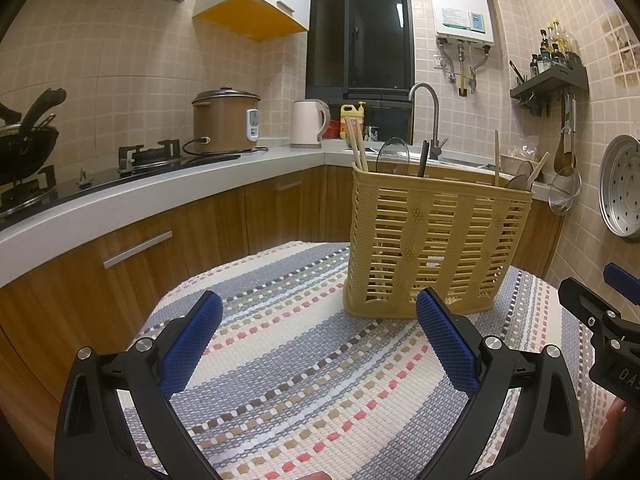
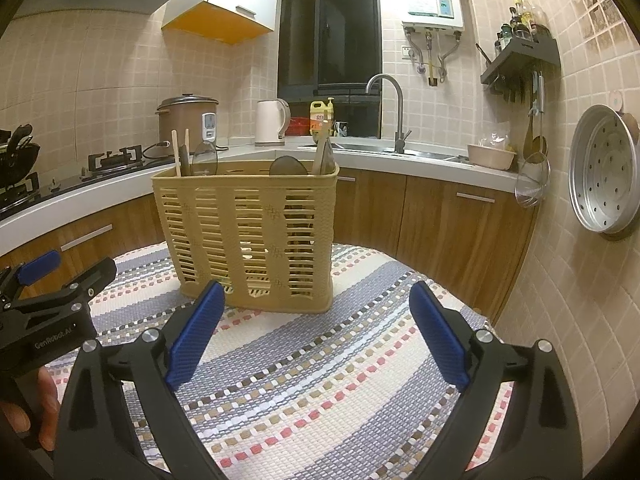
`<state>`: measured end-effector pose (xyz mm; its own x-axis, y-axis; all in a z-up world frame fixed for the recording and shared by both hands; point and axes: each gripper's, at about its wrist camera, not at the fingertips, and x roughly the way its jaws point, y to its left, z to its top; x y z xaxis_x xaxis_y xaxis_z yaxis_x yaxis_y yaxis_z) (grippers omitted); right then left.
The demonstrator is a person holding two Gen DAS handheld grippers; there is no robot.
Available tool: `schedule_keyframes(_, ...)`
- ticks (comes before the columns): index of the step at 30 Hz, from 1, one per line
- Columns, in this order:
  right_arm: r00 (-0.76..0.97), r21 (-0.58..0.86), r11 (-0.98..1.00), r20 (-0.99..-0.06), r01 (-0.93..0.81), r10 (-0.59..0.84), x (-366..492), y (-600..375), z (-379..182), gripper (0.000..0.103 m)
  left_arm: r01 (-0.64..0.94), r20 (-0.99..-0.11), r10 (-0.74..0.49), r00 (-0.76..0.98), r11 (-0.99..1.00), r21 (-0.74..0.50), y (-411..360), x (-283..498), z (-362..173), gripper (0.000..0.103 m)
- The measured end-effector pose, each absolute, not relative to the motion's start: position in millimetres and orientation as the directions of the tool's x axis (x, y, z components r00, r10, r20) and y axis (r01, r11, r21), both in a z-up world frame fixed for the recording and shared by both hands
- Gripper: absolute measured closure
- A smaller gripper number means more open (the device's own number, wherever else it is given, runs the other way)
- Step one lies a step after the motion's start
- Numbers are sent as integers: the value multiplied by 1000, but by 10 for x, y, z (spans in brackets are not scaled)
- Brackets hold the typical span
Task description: Organize utensils
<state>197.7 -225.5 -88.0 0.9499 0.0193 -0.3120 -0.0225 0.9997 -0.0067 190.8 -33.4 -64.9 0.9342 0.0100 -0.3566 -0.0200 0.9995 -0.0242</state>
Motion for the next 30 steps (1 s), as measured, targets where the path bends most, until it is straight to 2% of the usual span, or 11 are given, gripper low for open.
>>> schedule_keyframes(30,944,-14,999,-328,-32,25,1990,-2240,-913,11,-18,-377,9,926,1000,-21,-329,1940,-666,9)
